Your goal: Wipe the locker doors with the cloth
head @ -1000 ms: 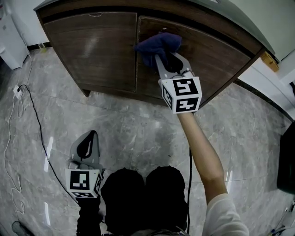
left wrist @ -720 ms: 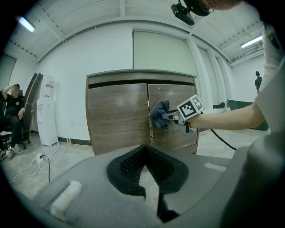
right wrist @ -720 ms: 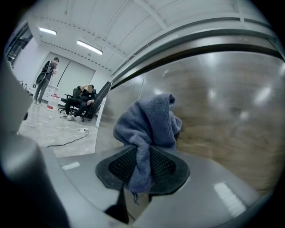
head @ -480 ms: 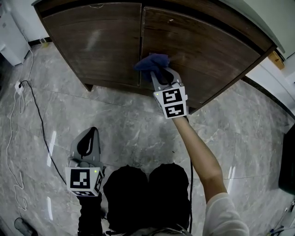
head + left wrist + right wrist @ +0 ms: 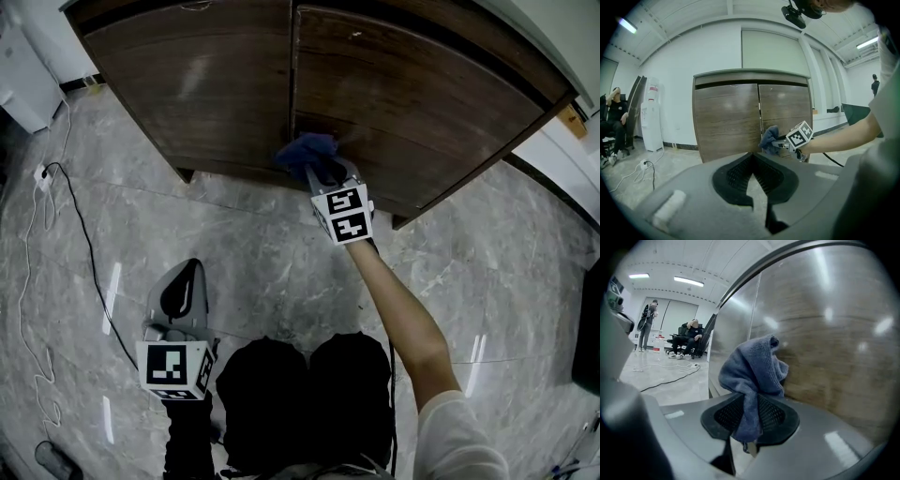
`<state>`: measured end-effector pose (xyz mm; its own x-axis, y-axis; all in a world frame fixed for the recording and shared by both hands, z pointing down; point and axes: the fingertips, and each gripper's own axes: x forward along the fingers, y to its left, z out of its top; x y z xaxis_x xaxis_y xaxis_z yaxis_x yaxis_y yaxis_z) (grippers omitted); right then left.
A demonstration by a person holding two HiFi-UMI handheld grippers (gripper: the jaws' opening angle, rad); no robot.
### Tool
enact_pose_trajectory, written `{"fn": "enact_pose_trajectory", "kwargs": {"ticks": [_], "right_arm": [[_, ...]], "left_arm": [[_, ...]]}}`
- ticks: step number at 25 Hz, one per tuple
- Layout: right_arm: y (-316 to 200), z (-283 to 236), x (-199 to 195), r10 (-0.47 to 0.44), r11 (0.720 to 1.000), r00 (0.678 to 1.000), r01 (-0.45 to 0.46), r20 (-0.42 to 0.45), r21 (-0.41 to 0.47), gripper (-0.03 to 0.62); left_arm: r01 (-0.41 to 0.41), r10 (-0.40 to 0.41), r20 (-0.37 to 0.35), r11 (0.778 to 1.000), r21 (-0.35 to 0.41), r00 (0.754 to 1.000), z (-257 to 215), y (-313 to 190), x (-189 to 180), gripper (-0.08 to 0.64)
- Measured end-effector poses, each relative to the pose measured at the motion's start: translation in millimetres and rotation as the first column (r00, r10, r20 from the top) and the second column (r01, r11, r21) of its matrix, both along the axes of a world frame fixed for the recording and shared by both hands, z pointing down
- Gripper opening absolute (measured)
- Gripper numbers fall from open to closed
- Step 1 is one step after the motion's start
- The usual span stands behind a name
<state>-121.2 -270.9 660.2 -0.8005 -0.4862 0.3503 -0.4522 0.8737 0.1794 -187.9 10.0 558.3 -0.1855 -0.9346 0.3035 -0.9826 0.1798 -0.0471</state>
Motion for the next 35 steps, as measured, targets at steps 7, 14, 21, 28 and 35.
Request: {"fn": "enact_pose_trajectory", "kwargs": {"ticks": [7, 14, 21, 28, 35], "right_arm": [[7, 48, -9, -0.025, 0.996, 0.997, 0.019, -0.072, -0.082, 0.091], [10, 81, -19, -0.038, 0.994, 0.987, 0.022, -0.159, -0.103, 0.091], [13, 47, -28, -0.044, 0.994, 0.992, 0.032, -0.119, -0.101, 0.091], [11, -26, -40, -0.040, 0.997, 0.998, 0.036, -0.049, -0.066, 0.091], [10, -104, -49, -0.037, 0.998, 0.998, 0.039, 0.042, -0.048, 0.091]], "left_arm": [[0.021, -0.021, 0.003, 1.000, -0.008, 1.000, 1, 2, -8, 0.000], [0.034, -0.035, -0.012, 0.999, -0.024, 0.999, 2, -1, -10, 0.000], [0.032, -0.032, -0.012, 0.999, -0.004, 0.999, 1, -1, -14, 0.000], [0.023, -0.023, -0.022, 1.000, 0.012, 1.000, 1, 1, -10, 0.000], [0.018, -0.017, -0.031, 1.000, 0.025, 0.999, -2, 3, -8, 0.000]]}}
